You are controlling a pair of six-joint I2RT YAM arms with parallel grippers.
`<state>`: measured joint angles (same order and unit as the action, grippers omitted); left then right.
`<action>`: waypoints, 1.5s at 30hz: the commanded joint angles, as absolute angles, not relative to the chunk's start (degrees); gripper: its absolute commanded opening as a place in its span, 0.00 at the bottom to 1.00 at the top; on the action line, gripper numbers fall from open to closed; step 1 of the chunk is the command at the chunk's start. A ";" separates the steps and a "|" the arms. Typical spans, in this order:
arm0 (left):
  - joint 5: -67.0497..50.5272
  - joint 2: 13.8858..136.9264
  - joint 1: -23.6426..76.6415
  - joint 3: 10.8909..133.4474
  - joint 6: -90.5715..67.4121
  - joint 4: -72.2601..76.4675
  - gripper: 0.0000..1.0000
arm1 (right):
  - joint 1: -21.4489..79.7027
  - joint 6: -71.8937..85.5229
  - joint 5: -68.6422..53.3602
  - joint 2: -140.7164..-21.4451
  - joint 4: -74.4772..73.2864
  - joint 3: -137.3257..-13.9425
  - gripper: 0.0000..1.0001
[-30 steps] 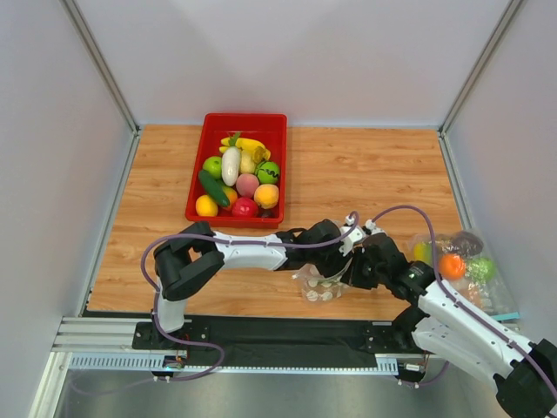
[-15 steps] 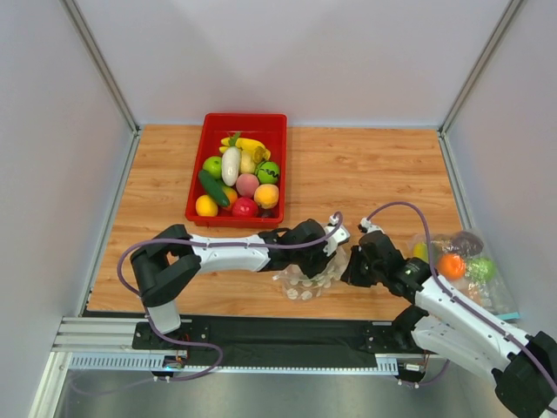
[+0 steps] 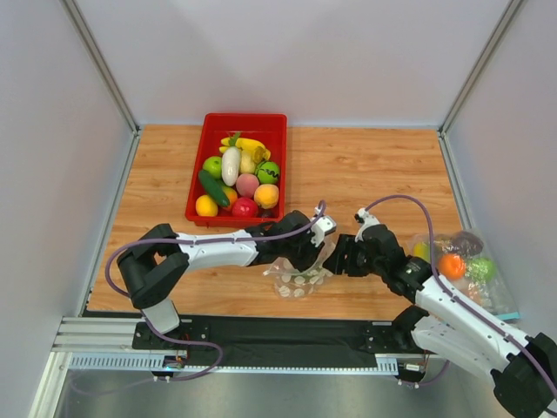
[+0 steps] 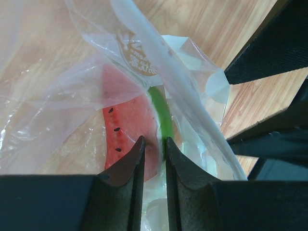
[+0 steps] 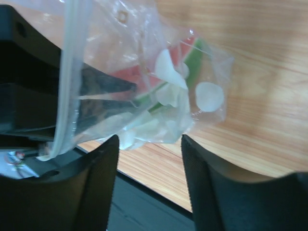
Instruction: Open the zip-top bag and remove the fake food
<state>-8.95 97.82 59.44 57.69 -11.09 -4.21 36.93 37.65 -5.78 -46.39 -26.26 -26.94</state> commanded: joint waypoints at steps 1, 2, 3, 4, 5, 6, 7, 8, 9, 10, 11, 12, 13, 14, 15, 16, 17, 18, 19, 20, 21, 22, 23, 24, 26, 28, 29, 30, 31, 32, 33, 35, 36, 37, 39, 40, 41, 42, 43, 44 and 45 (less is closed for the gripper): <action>-11.68 94.57 57.83 56.17 -13.80 -3.87 0.13 | 35.69 37.35 -10.63 -46.93 -16.71 -26.63 0.60; -11.86 94.31 57.75 55.90 -13.97 -3.43 0.13 | 35.60 37.18 -10.63 -47.28 -15.66 -26.46 0.63; -12.13 93.87 57.66 55.72 -14.15 -3.25 0.13 | 35.68 37.09 -10.37 -47.72 -15.30 -26.37 0.64; -12.39 93.61 57.66 55.46 -14.24 -3.25 0.13 | 35.42 36.83 -9.94 -48.59 -15.12 -26.45 0.65; -12.57 93.43 57.57 55.20 -14.41 -2.73 0.13 | 35.42 36.39 -9.76 -49.04 -14.86 -26.46 0.66; -12.74 93.17 57.66 55.11 -14.59 -2.64 0.13 | 35.33 36.21 -9.67 -49.48 -14.51 -26.37 0.66; -13.01 93.08 57.57 54.93 -14.59 -2.38 0.13 | 35.25 35.86 -9.49 -50.27 -14.15 -26.02 0.66; -13.27 92.82 57.57 54.67 -14.68 -2.20 0.13 | 34.98 35.42 -9.32 -50.88 -13.37 -25.75 0.66; -13.36 92.46 57.57 54.49 -14.76 -1.94 0.13 | 34.89 35.33 -9.84 -51.50 -12.58 -25.49 0.66; -13.27 92.20 57.57 54.14 -14.77 -1.50 0.13 | 34.46 35.25 -10.19 -52.63 -11.96 -24.88 0.66; -13.45 92.02 57.57 53.97 -14.94 -1.32 0.13 | 34.45 35.33 -10.54 -53.26 -10.13 -24.44 0.66; -13.71 91.85 57.48 53.96 -14.94 -1.23 0.13 | 34.37 35.42 -11.24 -53.70 -8.72 -23.82 0.66; -13.88 91.93 57.48 53.79 -14.85 -1.14 0.13 | 34.28 35.51 -11.34 -54.92 -7.57 -22.95 0.66; -13.97 91.93 57.48 53.79 -14.94 -0.97 0.13 | 34.28 35.51 -11.51 -55.63 -5.56 -22.50 0.66; -14.50 92.11 57.48 53.79 -15.03 -0.97 0.13 | 34.19 35.42 -11.77 -57.03 -4.75 -22.15 0.66; -14.76 92.20 57.48 53.70 -15.20 -0.71 0.13 | 34.10 35.25 -12.04 -57.65 -3.96 -21.71 0.63; -15.20 92.46 57.48 53.61 -15.29 -0.53 0.13 | 34.10 34.98 -12.30 -58.09 -2.65 -21.62 0.57; -15.99 92.63 57.48 53.61 -15.64 -0.35 0.14 | 34.10 34.81 -12.48 -58.44 -2.29 -21.53 0.51; -16.43 92.64 57.48 53.53 -15.99 1.13 0.16 | 34.01 34.72 -12.48 -58.80 -2.11 -21.71 0.35; -16.78 92.90 57.57 53.44 -16.17 1.58 0.18 | 34.01 34.37 -12.57 -58.89 -2.54 -21.97 0.26; -17.05 93.34 57.66 53.52 -16.43 1.84 0.22 | 34.10 33.84 -12.39 -58.71 -3.16 -22.41 0.16; -17.05 93.60 57.57 53.70 -16.52 2.11 0.31 | 34.01 33.49 -12.13 -58.54 -4.03 -22.76 0.01; -17.05 94.13 57.57 53.79 -16.61 2.37 0.36 | 34.10 33.23 -11.95 -58.45 -5.96 -23.46 0.00; -16.70 94.39 57.57 53.88 -16.61 2.55 0.41 | 34.10 32.79 -11.52 -57.93 -6.93 -23.73 0.00; -16.61 95.35 57.57 54.31 -16.79 2.99 0.50 | 34.10 32.08 -10.73 -57.31 -10.62 -24.78 0.00; -16.44 96.15 57.57 54.67 -16.96 3.51 0.52 | 34.10 31.38 -10.02 -55.99 -14.13 -25.48 0.00; -16.52 97.02 57.57 54.93 -17.05 3.60 0.53 | 34.10 31.29 -9.85 -55.64 -15.28 -25.84 0.00; -16.09 97.55 57.66 55.37 -16.96 3.60 0.53 | 34.10 31.12 -9.67 -55.20 -16.42 -26.71 0.00; -16.00 98.08 57.66 55.55 -16.96 3.78 0.53 | 34.10 31.03 -9.58 -55.02 -17.48 -27.07 0.00; -15.82 99.13 57.83 55.89 -16.96 4.04 0.54 | 34.10 31.11 -9.41 -54.76 -19.23 -27.68 0.00; -15.73 99.49 57.83 55.90 -17.05 4.04 0.54 | 34.10 31.20 -9.32 -54.67 -20.03 -27.69 0.00; -15.82 100.72 58.27 56.60 -16.96 4.39 0.54 | 34.10 31.38 -9.23 -54.58 -21.62 -28.21 0.00; -15.56 100.98 58.45 56.86 -16.88 4.66 0.55 | 34.10 31.46 -9.05 -54.75 -22.14 -28.30 0.00; -15.30 101.25 58.71 57.21 -16.88 4.75 0.55 | 34.10 31.46 -8.97 -54.93 -22.76 -28.65 0.00; -14.25 102.04 59.32 58.09 -16.44 4.75 0.56 | 34.10 31.46 -9.05 -55.28 -24.25 -28.74 0.00; -13.98 102.39 59.50 58.36 -16.44 4.75 0.57 | 34.10 31.55 -9.31 -55.37 -24.61 -28.83 0.00; -13.80 103.18 59.76 58.71 -16.35 4.75 0.57 | 34.01 31.55 -9.75 -55.28 -24.70 -28.92 0.00; -13.62 103.27 59.94 59.23 -16.35 4.83 0.58 | 34.10 31.90 -10.63 -54.85 -24.87 -28.83 0.00; -13.62 103.79 60.03 59.50 -16.35 4.92 0.59 | 34.10 31.99 -10.98 -54.67 -24.87 -28.92 0.00; -13.19 104.23 60.20 59.76 -16.35 4.83 0.59 | 34.01 31.99 -11.33 -54.41 -25.31 -29.09 0.00; -12.92 104.59 60.38 60.37 -16.09 4.57 0.60 | 34.01 32.08 -11.95 -53.80 -25.66 -29.27 0.00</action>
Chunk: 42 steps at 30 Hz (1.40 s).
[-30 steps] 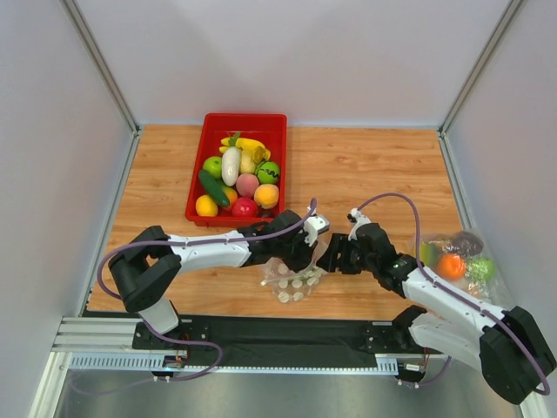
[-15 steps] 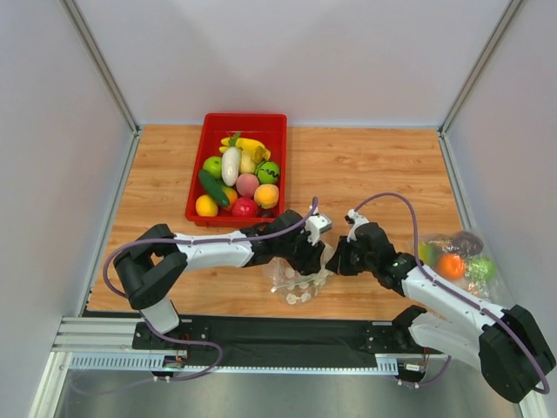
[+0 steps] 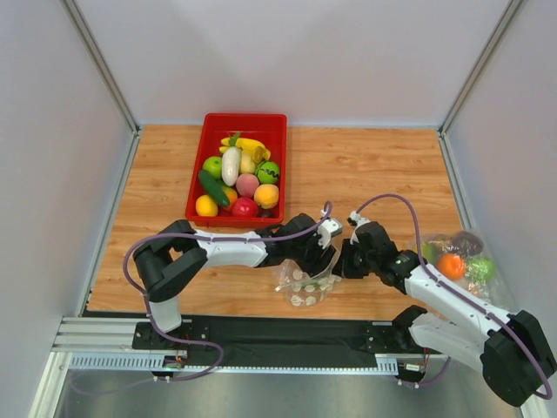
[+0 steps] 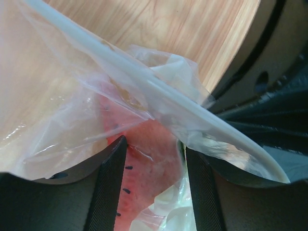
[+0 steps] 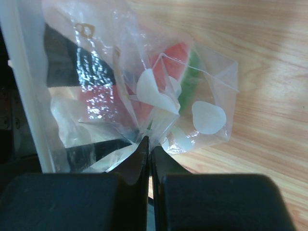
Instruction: Open the zip-top bag and remove the fake food
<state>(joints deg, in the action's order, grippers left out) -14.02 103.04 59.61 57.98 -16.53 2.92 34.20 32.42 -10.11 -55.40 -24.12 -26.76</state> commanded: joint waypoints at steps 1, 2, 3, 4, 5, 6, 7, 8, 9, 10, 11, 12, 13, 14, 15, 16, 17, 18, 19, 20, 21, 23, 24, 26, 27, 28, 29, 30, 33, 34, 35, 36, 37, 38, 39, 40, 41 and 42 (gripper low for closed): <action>-12.40 105.29 60.47 60.73 -15.91 4.14 0.60 | 34.10 31.99 -12.13 -53.35 -26.62 -29.53 0.00; -11.09 105.64 60.90 61.08 -15.65 3.61 0.60 | 34.01 31.99 -12.22 -53.00 -27.07 -30.05 0.00; -10.81 106.08 61.08 62.04 -14.69 2.47 0.61 | 34.10 31.91 -12.39 -52.04 -27.42 -30.23 0.00; -10.55 106.78 61.26 62.49 -14.24 1.76 0.61 | 34.01 31.82 -12.39 -51.60 -28.12 -30.50 0.00; -10.20 107.05 61.87 62.93 -13.80 1.24 0.61 | 34.10 31.73 -12.31 -50.90 -28.39 -30.76 0.00; -10.20 107.40 62.14 63.45 -13.36 0.80 0.62 | 34.01 31.73 -12.04 -50.80 -28.56 -30.94 0.00; -10.02 107.49 62.40 63.63 -12.75 0.53 0.62 | 34.01 31.64 -11.78 -50.71 -28.91 -31.02 0.00; -9.06 107.66 63.10 63.81 -12.31 0.35 0.63 | 34.01 31.55 -11.69 -50.63 -29.09 -31.11 0.00; -8.27 107.75 63.54 64.33 -11.96 0.18 0.63 | 34.10 31.47 -11.60 -50.80 -29.09 -31.20 0.00; -7.22 107.93 63.89 64.77 -11.43 -1.91 0.63 | 34.10 31.55 -11.60 -50.89 -29.00 -31.29 0.00; -5.21 108.45 64.51 65.21 -10.38 -2.89 0.63 | 34.10 31.73 -11.69 -50.89 -28.92 -31.29 0.00; -4.49 108.72 64.77 66.08 -9.85 -4.38 0.64 | 34.01 31.82 -12.04 -50.89 -28.74 -31.29 0.00; -3.96 109.33 64.95 66.44 -9.50 -4.92 0.64 | 34.01 31.99 -12.22 -50.89 -28.65 -31.29 0.00; -3.61 109.60 65.30 66.53 -8.97 -5.27 0.65 | 34.10 32.08 -12.39 -50.80 -28.65 -31.46 0.00; -3.69 109.95 65.48 67.06 -8.96 -5.97 0.65 | 34.10 32.08 -12.48 -50.45 -28.74 -31.55 0.00; -3.95 110.56 65.48 67.06 -8.96 -6.15 0.65 | 34.10 31.99 -12.57 -50.28 -29.09 -31.99 0.00; -4.30 110.91 65.57 67.15 -9.14 -6.24 0.66 | 34.01 31.99 -12.39 -49.93 -29.35 -32.17 0.00; -4.39 111.27 65.57 67.41 -9.23 -7.02 0.68 | 34.10 31.91 -12.13 -49.66 -29.62 -32.43 0.00; -4.66 111.79 65.57 67.50 -9.23 -7.38 0.68 | 34.10 31.73 -11.87 -49.57 -30.23 -32.87 0.00; -4.57 112.14 65.57 67.50 -9.32 -7.90 0.68 | 34.10 31.73 -11.69 -49.22 -30.50 -33.13 0.00; -4.74 112.41 65.57 67.67 -9.23 -8.69 0.61 | 34.10 31.64 -11.25 -49.04 -30.67 -33.13 0.00; -4.49 112.59 65.57 67.59 -9.23 -8.96 0.39 | 34.10 31.55 -11.08 -48.69 -31.03 -33.22 0.00; -4.31 112.50 65.57 67.59 -9.14 -9.31 0.23 | 34.10 31.64 -10.81 -48.69 -31.03 -33.22 0.00; -3.52 112.06 65.57 67.50 -8.70 -9.58 0.13 | 34.10 31.73 -10.55 -48.78 -31.29 -33.05 0.00; -3.60 111.80 65.57 67.33 -8.61 -9.58 0.06 | 34.10 31.82 -10.02 -48.78 -31.46 -32.87 0.00; -3.60 111.27 65.57 67.15 -8.27 -9.58 0.03 | 34.10 31.82 -9.85 -48.69 -31.55 -32.78 0.00; -3.52 110.83 65.57 66.89 -8.17 -9.49 0.01 | 34.10 31.73 -9.58 -48.78 -31.55 -32.61 0.00; -3.95 110.48 65.39 66.71 -8.17 -9.49 0.00 | 34.10 31.73 -9.15 -48.78 -31.64 -32.17 0.00; -5.71 108.20 64.34 65.66 -9.05 -8.36 0.00 | 34.10 31.90 -8.96 -49.13 -31.29 -31.38 0.00; -6.06 106.63 63.55 65.22 -9.31 -7.91 0.00 | 34.01 31.99 -9.05 -49.39 -31.03 -31.03 0.00; -6.33 105.83 63.11 64.34 -10.10 -6.95 0.00 | 34.10 32.17 -9.05 -49.48 -30.85 -30.85 0.00; -6.76 105.04 62.67 63.81 -10.46 -6.42 0.00 | 34.10 32.25 -8.79 -49.48 -30.85 -30.59 0.00; -7.29 103.29 61.71 63.20 -10.72 -5.89 0.00 | 34.10 32.17 -8.53 -49.48 -30.68 -30.06 0.00; -8.16 102.49 61.35 62.06 -11.42 -4.58 0.00 | 34.01 32.17 -8.09 -49.74 -30.67 -29.88 0.00; -8.52 101.70 61.09 61.53 -11.69 -4.14 0.00 | 33.93 32.34 -7.56 -49.92 -30.67 -29.71 0.00; -8.79 100.21 60.56 61.09 -11.86 -3.87 0.00 | 33.93 32.43 -7.30 -50.01 -30.59 -29.36 0.00; -9.22 99.59 60.38 60.47 -11.87 -3.78 0.00 | 33.84 32.61 -7.03 -50.10 -30.41 -29.01 0.00; -9.40 98.97 60.21 60.12 -11.78 -3.78 0.00 | 33.49 32.61 -7.03 -50.10 -30.06 -28.92 0.00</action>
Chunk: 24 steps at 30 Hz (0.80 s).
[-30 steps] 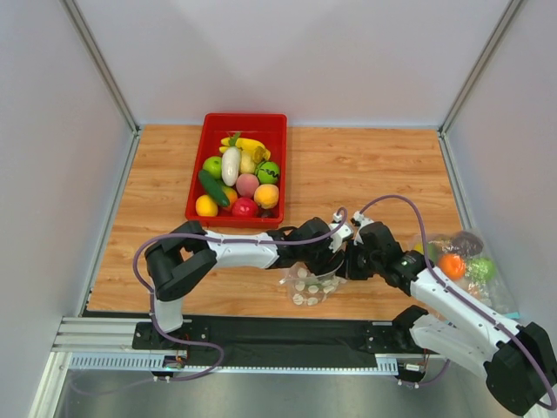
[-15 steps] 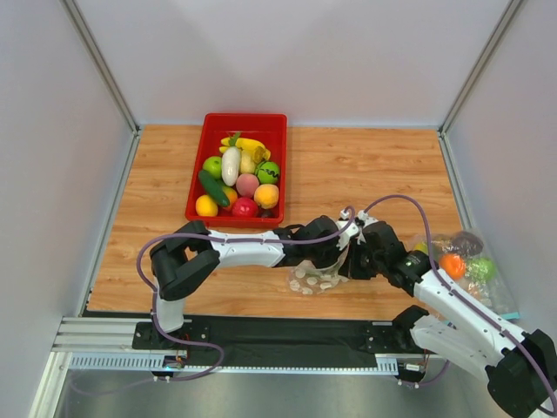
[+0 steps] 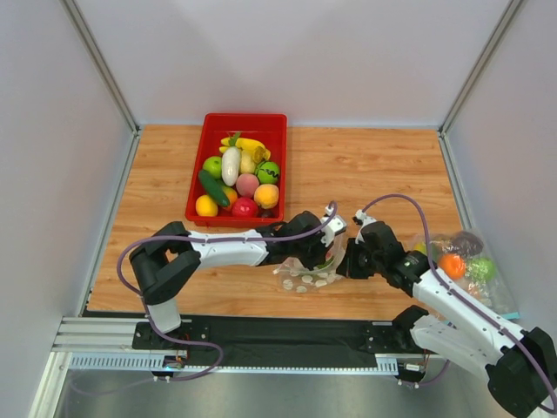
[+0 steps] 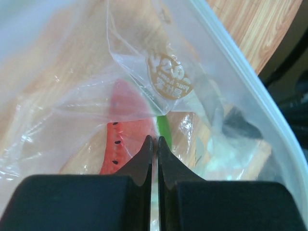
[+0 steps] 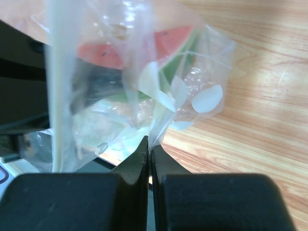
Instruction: Open the zip-top bag and remove the fake food
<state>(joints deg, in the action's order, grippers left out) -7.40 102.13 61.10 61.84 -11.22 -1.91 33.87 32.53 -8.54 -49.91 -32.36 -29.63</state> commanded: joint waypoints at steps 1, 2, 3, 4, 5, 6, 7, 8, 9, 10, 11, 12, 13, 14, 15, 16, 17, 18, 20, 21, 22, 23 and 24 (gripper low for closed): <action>-9.58 97.83 60.03 59.77 -11.69 -3.78 0.00 | 33.40 32.69 -7.12 -50.18 -29.45 -28.65 0.00; -9.58 97.30 59.94 59.33 -11.69 -3.78 0.00 | 33.31 32.70 -7.21 -50.45 -29.10 -28.39 0.00; -9.49 96.95 59.94 58.54 -11.78 -3.43 0.00 | 33.22 32.87 -7.47 -50.71 -28.74 -28.21 0.00; -9.49 96.33 59.68 58.27 -11.78 -3.25 0.00 | 33.22 32.87 -7.56 -51.06 -27.96 -28.13 0.00; -9.23 96.24 59.59 58.01 -11.78 -3.16 0.00 | 33.14 32.87 -7.65 -51.93 -27.60 -27.78 0.00; -8.97 96.15 59.59 57.57 -11.78 -2.99 0.00 | 33.13 32.87 -7.99 -52.47 -27.16 -27.51 0.00; -8.79 96.15 59.33 57.39 -11.95 -2.99 0.00 | 33.13 32.87 -8.00 -52.99 -26.38 -27.25 0.00; -8.44 96.24 59.15 57.13 -12.04 -2.90 0.00 | 33.22 32.87 -8.09 -53.87 -26.19 -26.64 0.00; -8.18 96.33 58.98 56.87 -12.30 -2.73 0.00 | 33.14 32.96 -8.00 -54.31 -25.93 -26.37 0.00; -8.17 96.42 58.80 56.60 -12.48 -2.55 0.00 | 33.13 33.05 -7.91 -54.66 -25.58 -26.19 0.00; -8.26 96.33 58.71 56.17 -12.57 -2.20 0.00 | 33.22 33.05 -7.82 -55.28 -25.58 -26.02 0.00; -8.52 96.24 58.71 55.99 -12.57 -1.85 0.00 | 33.14 33.05 -7.39 -55.54 -25.32 -25.67 0.00; -8.79 96.07 58.71 55.81 -12.57 -1.50 0.00 | 33.22 33.39 -6.86 -55.72 -24.70 -25.40 0.00; -9.22 95.98 58.71 55.72 -12.74 -0.97 0.00 | 33.14 33.40 -6.42 -56.59 -24.35 -25.14 0.00; -9.40 95.89 58.71 55.72 -12.83 -0.71 0.00 | 33.05 33.49 -5.81 -57.47 -24.00 -24.96 0.00; -9.49 95.89 58.80 55.72 -12.92 -0.36 0.00 | 32.87 33.57 -5.54 -58.35 -23.56 -25.13 0.00; -9.67 95.98 58.80 55.81 -13.09 -0.35 0.02 | 32.96 33.66 -5.28 -60.53 -23.03 -25.14 0.00; -9.75 96.15 58.80 55.72 -13.27 -0.35 0.12 | 32.96 33.75 -5.27 -61.43 -22.51 -25.14 0.00; -10.28 96.33 58.80 55.37 -13.71 1.74 0.33 | 32.96 33.84 -5.27 -63.88 -20.05 -25.14 0.00; -10.72 96.42 58.89 55.11 -14.23 2.28 0.37 | 32.87 33.92 -5.01 -64.51 -18.56 -25.05 0.00; -11.16 96.33 58.80 54.93 -14.59 2.89 0.39 | 32.96 33.84 -4.84 -65.38 -17.94 -25.14 0.00; -12.03 96.50 58.80 54.41 -14.85 4.38 0.43 | 32.87 33.66 -4.75 -67.13 -17.41 -25.75 0.00; -12.39 96.50 58.80 54.14 -15.46 5.26 0.45 | 32.96 33.66 -4.75 -67.84 -16.88 -25.93 0.00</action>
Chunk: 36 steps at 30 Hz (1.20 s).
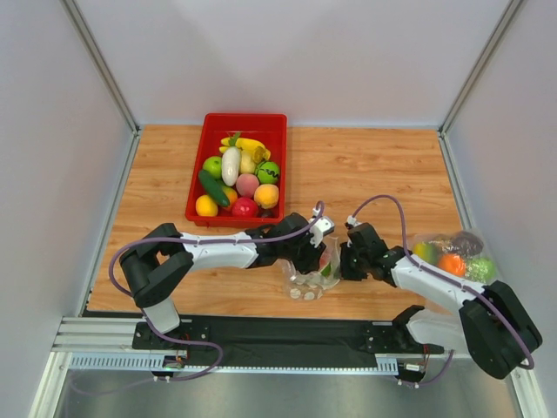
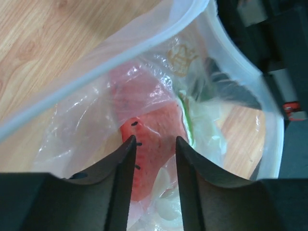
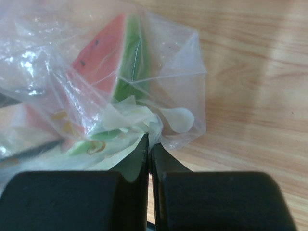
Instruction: Open the zip-top bag and remove the fake food
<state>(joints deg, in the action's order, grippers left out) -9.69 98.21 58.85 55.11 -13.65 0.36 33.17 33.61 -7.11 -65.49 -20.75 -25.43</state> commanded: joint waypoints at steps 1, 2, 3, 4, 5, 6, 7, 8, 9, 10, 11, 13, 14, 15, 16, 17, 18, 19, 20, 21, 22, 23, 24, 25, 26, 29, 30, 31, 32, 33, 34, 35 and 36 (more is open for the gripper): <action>-12.74 96.68 58.89 53.97 -15.64 6.14 0.47 | 32.96 33.49 -4.92 -68.63 -15.83 -26.19 0.00; -13.27 96.85 58.80 53.88 -15.73 7.46 0.52 | 32.87 33.49 -5.01 -69.95 -15.30 -26.63 0.00; -13.36 97.55 58.80 53.96 -15.65 7.82 0.54 | 32.96 33.23 -5.36 -70.66 -14.42 -26.89 0.00; -13.36 98.17 58.80 54.23 -15.47 8.00 0.55 | 32.96 33.22 -5.27 -71.71 -14.07 -26.98 0.00; -13.10 98.70 58.80 55.36 -15.29 7.04 0.56 | 32.87 33.05 -5.36 -72.15 -13.80 -27.33 0.00; -12.83 99.22 58.80 55.81 -15.03 6.68 0.57 | 32.87 32.96 -5.45 -72.59 -13.62 -27.51 0.00; -12.75 99.92 58.80 56.07 -14.68 6.51 0.58 | 32.96 32.70 -5.36 -73.21 -13.36 -27.68 0.00; -12.48 100.19 58.80 56.34 -14.59 6.50 0.59 | 32.96 32.70 -5.36 -73.30 -13.19 -27.69 0.00; -12.22 100.37 58.80 56.51 -14.59 6.42 0.59 | 32.96 32.78 -5.45 -73.39 -13.01 -27.69 0.00; -12.04 100.37 58.80 56.51 -14.50 6.42 0.59 | 32.96 32.78 -5.62 -73.56 -12.75 -27.60 0.00; -11.26 100.28 58.80 56.43 -14.68 6.68 0.59 | 32.96 32.70 -5.62 -73.65 -12.66 -27.60 0.00; -10.11 99.50 58.89 56.08 -14.94 7.38 0.59 | 32.96 32.78 -5.63 -74.00 -12.31 -27.25 0.00; -8.54 99.23 58.80 55.81 -15.29 7.82 0.60 | 32.87 32.70 -5.71 -74.18 -12.13 -27.07 0.00; -7.48 98.88 58.80 55.81 -15.64 8.00 0.60 | 32.96 32.78 -5.71 -74.27 -11.95 -27.07 0.00; -6.69 98.96 58.80 56.07 -15.82 7.82 0.61 | 32.96 32.87 -5.80 -74.53 -11.78 -26.81 0.00; -5.72 99.23 58.80 57.03 -15.82 6.95 0.62 | 32.96 32.87 -6.06 -74.62 -11.60 -26.81 0.00; -5.63 99.66 58.80 57.74 -15.91 6.42 0.62 | 32.96 32.87 -6.15 -74.53 -11.51 -26.63 0.00; -6.23 100.80 58.80 58.88 -15.91 5.55 0.63 | 32.96 32.96 -6.24 -74.53 -11.34 -26.54 0.00; -6.59 101.33 58.80 59.32 -16.08 5.36 0.64 | 32.96 32.87 -6.15 -74.53 -11.34 -26.54 0.00; -6.85 101.95 58.80 59.67 -16.52 5.19 0.65 | 32.96 32.78 -6.15 -74.62 -11.25 -26.54 0.00; -6.86 102.65 58.97 60.03 -16.70 4.84 0.67 | 32.96 32.61 -6.24 -74.53 -11.42 -26.46 0.00; -5.90 103.00 59.06 60.64 -16.70 3.79 0.69 | 32.96 32.61 -6.15 -74.44 -11.34 -26.37 0.00; -5.11 103.27 59.32 60.91 -16.87 3.08 0.71 | 32.96 32.61 -6.15 -74.36 -11.25 -26.28 0.00; -4.05 103.27 59.41 61.17 -16.96 2.29 0.72 | 32.96 32.61 -6.24 -74.27 -11.16 -26.19 0.00; -1.87 103.01 59.50 60.91 -17.22 1.68 0.72 | 32.96 32.61 -6.33 -74.18 -10.99 -25.93 0.00; 2.89 101.34 59.59 59.77 -19.42 1.41 0.73 | 32.96 32.61 -6.68 -74.18 -10.63 -25.66 0.00; 3.94 100.99 59.59 59.77 -20.12 0.88 0.74 | 32.96 32.61 -6.77 -74.18 -10.46 -25.58 0.00; 6.04 100.99 59.59 59.77 -21.43 0.27 0.75 | 32.87 32.61 -6.77 -74.09 -10.37 -25.40 0.00; 6.50 100.90 59.59 59.59 -21.88 0.18 0.82 | 32.96 32.61 -6.94 -74.09 -10.37 -25.40 0.00; 6.85 101.25 59.59 59.33 -22.41 0.26 0.85 | 32.96 32.61 -6.94 -73.92 -10.46 -25.31 0.00; 6.94 101.51 59.59 59.07 -22.85 0.26 0.86 | 32.87 32.69 -7.03 -73.74 -10.46 -25.23 0.00; 6.94 101.86 59.59 59.15 -23.63 0.26 0.86 | 32.87 32.70 -7.03 -73.48 -10.46 -25.14 0.00; 6.86 102.65 59.59 59.24 -23.90 0.26 0.86 | 32.96 32.70 -7.03 -73.30 -10.72 -25.14 0.00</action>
